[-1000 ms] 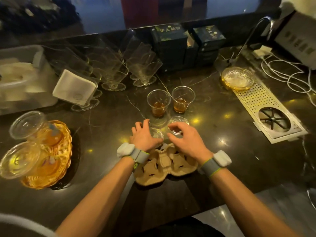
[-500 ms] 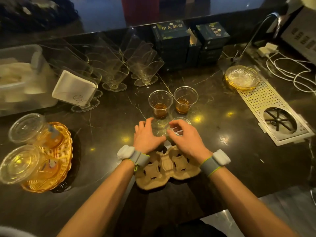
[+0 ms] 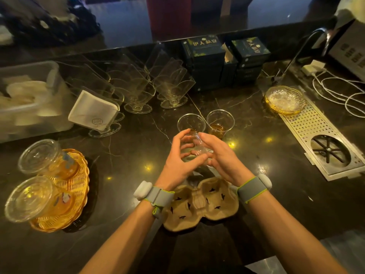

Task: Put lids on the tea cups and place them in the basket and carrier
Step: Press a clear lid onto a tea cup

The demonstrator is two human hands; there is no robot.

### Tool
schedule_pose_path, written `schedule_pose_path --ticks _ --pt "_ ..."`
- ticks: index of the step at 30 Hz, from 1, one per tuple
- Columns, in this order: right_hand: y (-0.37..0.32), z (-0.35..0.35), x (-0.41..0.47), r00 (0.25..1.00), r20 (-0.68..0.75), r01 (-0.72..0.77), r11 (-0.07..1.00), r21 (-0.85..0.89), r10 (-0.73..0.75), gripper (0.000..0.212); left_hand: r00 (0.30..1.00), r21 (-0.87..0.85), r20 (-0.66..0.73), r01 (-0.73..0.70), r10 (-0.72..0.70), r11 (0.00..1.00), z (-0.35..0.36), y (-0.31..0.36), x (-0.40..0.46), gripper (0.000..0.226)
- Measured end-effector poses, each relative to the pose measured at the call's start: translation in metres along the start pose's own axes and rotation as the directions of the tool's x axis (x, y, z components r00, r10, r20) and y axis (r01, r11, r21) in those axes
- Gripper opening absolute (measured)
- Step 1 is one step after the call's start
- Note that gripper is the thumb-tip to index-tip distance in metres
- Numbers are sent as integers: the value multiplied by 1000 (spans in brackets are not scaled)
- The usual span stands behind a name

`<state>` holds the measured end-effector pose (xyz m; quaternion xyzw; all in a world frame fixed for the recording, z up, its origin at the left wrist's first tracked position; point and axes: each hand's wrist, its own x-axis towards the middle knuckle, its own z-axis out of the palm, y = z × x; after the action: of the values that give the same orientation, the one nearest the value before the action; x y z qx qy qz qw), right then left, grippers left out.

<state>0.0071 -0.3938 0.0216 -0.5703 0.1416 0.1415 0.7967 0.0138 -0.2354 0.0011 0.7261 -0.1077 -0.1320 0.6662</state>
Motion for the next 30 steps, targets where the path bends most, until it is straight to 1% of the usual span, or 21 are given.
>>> schedule_pose_path --ticks 4,8,9,11,13,14,16,18,20,22,24,26,28,30 --pt "-15 4 3 999 0 45 995 -83 -46 60 999 31 16 -41 41 999 -2 9 9 79" --pt "-29 6 12 991 -33 119 973 -197 -128 43 997 77 27 -81 79 994 -7 17 20 85" --pt "-33 7 15 986 -37 150 960 -237 -164 43 996 87 13 -88 87 992 -10 17 22 85" --pt "-40 8 21 972 -29 212 919 -333 -235 48 993 103 -55 -101 108 989 -16 16 27 80" --pt "-46 9 28 956 -1 258 842 -474 -293 59 981 117 -158 -96 114 988 -25 9 33 75" --pt "-49 10 33 947 17 274 782 -560 -320 65 974 132 -203 -78 104 988 -29 3 37 74" --pt "-53 13 41 921 63 311 630 -711 -384 72 967 184 -247 -20 66 983 -35 -10 44 77" --pt "-55 15 52 901 134 338 474 -813 -413 74 972 240 -236 47 11 970 -39 -25 53 82" --pt "-53 18 64 895 208 352 337 -873 -395 77 981 274 -191 96 -44 957 -39 -40 62 89" --pt "-48 19 75 899 252 349 238 -906 -358 78 986 293 -144 119 -79 949 -37 -49 70 96" --pt "-41 19 84 908 266 342 204 -917 -324 78 988 289 -110 139 -111 947 -33 -53 77 106" --pt "-34 18 92 915 257 327 202 -923 -310 78 990 280 -80 138 -121 950 -29 -53 84 112" --pt "-28 16 97 919 245 313 194 -930 -309 79 992 260 -48 126 -118 957 -25 -55 91 111" --pt "-24 14 99 919 237 304 184 -935 -314 80 992 234 -43 124 -117 964 -22 -56 96 101"
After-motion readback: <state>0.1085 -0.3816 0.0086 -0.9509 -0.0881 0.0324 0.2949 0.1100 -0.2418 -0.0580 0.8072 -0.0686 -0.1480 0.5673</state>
